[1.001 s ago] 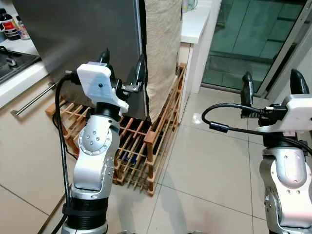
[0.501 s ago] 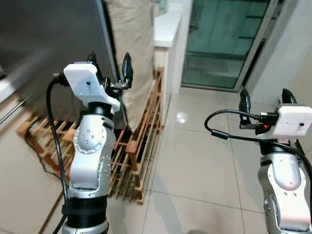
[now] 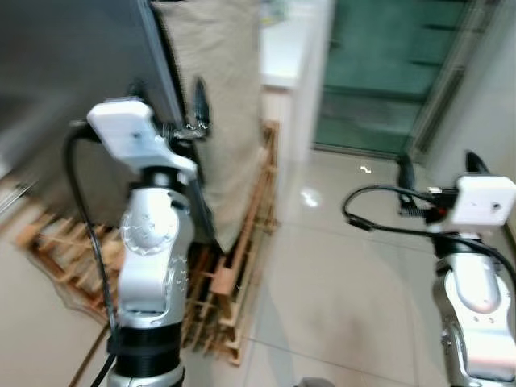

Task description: Restocking fridge

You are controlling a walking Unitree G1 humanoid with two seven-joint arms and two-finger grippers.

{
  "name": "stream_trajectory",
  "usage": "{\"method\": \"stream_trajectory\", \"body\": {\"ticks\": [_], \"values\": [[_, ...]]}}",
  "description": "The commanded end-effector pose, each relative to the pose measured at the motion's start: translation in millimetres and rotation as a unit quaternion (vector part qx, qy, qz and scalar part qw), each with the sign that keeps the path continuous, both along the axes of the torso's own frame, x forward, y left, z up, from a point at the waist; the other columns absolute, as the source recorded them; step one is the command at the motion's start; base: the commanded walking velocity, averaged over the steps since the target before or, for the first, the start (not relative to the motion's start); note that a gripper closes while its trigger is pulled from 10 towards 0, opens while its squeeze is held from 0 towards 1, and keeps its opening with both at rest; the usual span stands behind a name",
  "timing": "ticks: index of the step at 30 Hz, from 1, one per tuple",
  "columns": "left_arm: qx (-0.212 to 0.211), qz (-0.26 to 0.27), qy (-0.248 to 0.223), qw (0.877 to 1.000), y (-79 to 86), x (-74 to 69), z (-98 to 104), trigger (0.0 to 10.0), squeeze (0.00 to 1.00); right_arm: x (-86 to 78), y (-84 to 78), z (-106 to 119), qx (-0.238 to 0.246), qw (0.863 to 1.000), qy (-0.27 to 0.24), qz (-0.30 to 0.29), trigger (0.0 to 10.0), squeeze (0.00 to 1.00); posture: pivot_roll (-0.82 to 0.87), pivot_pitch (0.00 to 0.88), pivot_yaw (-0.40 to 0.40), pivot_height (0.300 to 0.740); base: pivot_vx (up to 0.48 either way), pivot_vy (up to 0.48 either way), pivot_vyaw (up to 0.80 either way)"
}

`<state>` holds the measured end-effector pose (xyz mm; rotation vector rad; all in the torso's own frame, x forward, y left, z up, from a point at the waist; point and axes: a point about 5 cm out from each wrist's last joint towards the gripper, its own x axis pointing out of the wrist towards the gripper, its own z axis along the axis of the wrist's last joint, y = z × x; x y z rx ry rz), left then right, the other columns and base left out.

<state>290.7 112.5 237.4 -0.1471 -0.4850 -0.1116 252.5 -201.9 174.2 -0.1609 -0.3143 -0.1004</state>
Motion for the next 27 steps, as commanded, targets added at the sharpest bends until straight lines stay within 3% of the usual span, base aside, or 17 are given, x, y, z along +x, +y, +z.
{"method": "stream_trajectory", "body": {"ticks": [1,4,8,12,20,27], "values": [[-0.004,0.041,0.019,0.999,16.6,4.5,-4,10.0,0.00,0.1,6.2,0,0.006,1.000,-0.001,0.015,10.0,0.00,-0.11,0.000,0.035,0.727,0.000,0.000,0.00],[0.001,0.037,0.028,0.999,15.3,6.8,-6,10.0,0.00,1.0,5.6,-1,0.006,1.000,0.001,0.015,10.0,0.00,-0.11,0.000,0.034,0.727,0.000,0.000,0.00],[0.018,-0.058,0.102,0.993,-5.2,18.6,-17,10.0,0.00,4.4,4.7,-1,0.013,1.000,0.003,0.015,10.0,0.00,-0.11,0.000,0.035,0.727,0.000,0.000,0.00],[0.037,-0.107,0.159,0.981,-15.0,21.9,-28,10.0,0.00,4.7,3.7,-4,0.025,1.000,0.011,0.011,10.0,0.00,-0.11,0.000,0.040,0.727,0.000,0.000,0.00],[0.010,-0.133,0.189,0.973,-19.4,15.5,-31,10.0,0.00,-0.3,-5.2,-16,0.044,0.998,0.039,-0.001,10.0,0.00,-0.11,0.000,0.042,0.727,0.000,0.000,0.00],[0.016,-0.158,0.210,0.965,-22.4,7.3,-33,10.0,0.00,0.7,-9.3,-28,0.049,0.997,0.064,-0.004,10.0,0.00,-0.10,0.000,0.037,0.727,0.000,0.000,0.00]]}}
